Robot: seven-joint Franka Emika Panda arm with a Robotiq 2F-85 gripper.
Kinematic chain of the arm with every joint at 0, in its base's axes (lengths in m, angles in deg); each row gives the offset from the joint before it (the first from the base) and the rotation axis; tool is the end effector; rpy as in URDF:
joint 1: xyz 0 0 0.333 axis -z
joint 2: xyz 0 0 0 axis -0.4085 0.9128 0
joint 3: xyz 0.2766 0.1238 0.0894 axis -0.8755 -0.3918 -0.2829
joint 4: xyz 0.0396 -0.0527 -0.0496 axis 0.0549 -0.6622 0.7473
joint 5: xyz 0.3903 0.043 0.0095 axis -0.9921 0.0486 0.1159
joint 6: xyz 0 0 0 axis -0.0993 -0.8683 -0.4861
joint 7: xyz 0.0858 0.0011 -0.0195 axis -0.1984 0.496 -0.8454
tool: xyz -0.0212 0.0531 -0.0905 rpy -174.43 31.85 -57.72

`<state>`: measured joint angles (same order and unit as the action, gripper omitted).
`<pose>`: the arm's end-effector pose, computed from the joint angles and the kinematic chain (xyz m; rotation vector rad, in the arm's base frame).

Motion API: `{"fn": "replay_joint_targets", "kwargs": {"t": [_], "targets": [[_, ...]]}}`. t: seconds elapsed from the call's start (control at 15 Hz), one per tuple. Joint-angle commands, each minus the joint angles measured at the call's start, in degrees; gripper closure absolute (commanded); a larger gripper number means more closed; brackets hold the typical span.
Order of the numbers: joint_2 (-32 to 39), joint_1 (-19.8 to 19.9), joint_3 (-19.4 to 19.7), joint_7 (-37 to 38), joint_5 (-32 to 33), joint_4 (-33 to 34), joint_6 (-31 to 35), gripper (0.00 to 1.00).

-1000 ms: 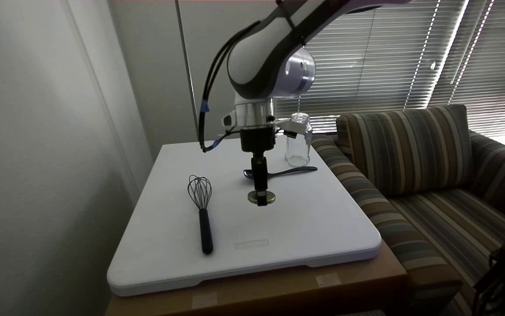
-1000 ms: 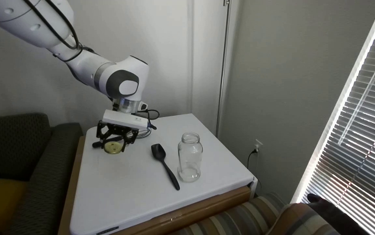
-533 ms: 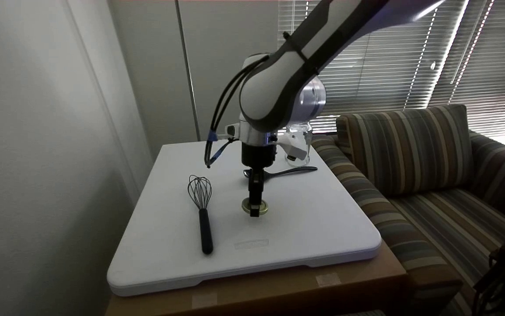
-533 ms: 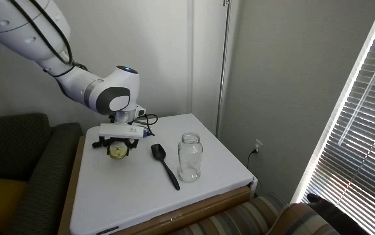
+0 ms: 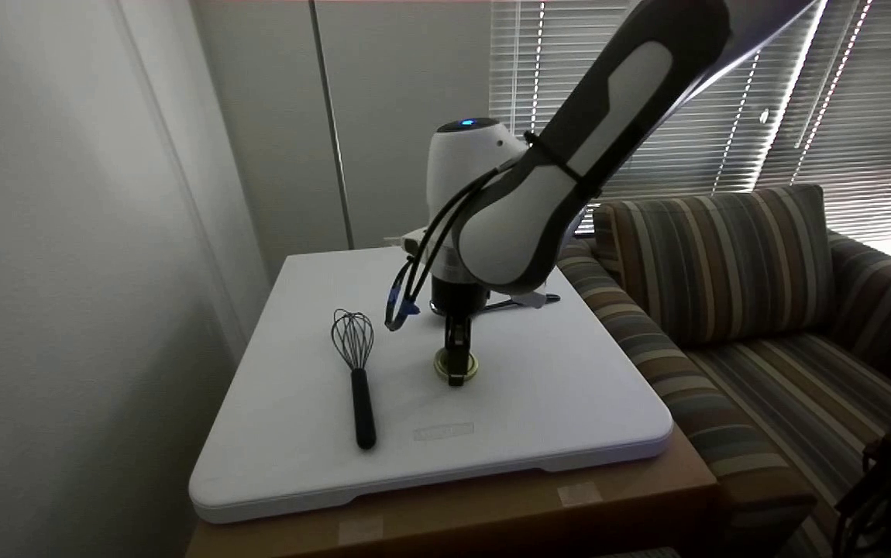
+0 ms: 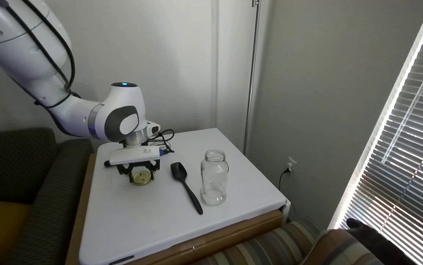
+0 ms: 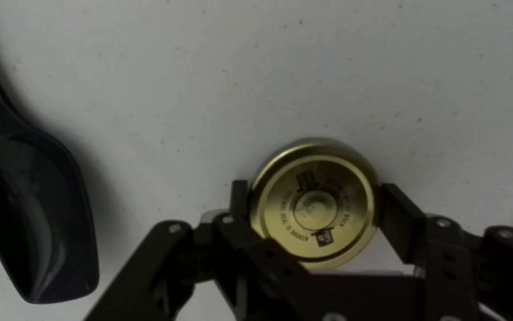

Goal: Take the lid off the glass jar

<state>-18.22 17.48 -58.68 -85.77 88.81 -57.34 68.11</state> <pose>0.6564 0.1607 0.0656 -2.8549 -1.3038 -0.1066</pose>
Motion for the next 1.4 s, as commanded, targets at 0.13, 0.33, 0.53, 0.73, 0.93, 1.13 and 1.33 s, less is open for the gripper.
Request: {"fn": "replay_joint_targets", "kwargs": {"t": [0.13, 0.33, 0.53, 0.73, 0.93, 1.13, 1.33], "targets": [[-0.48, -0.48, 1.15, 3.56, 3.5, -0.94, -1.11, 0.53], [-0.46, 0.2, 0.55, 3.67, 3.24, -0.58, -2.17, 0.06], [-0.51, 1.04, 0.03, 3.58, 2.58, -0.3, -3.15, 0.0], [-0.73, 2.01, -0.37, 3.43, 2.02, -0.07, -3.58, 0.0], [-2.48, 4.05, -1.48, 2.72, 0.69, -0.24, -4.51, 0.0], [-5.67, 6.71, -3.3, 1.32, -1.33, -0.7, -7.92, 0.0], [-9.79, 9.44, -5.51, -1.31, -4.43, -0.57, -14.53, 0.0]]}}
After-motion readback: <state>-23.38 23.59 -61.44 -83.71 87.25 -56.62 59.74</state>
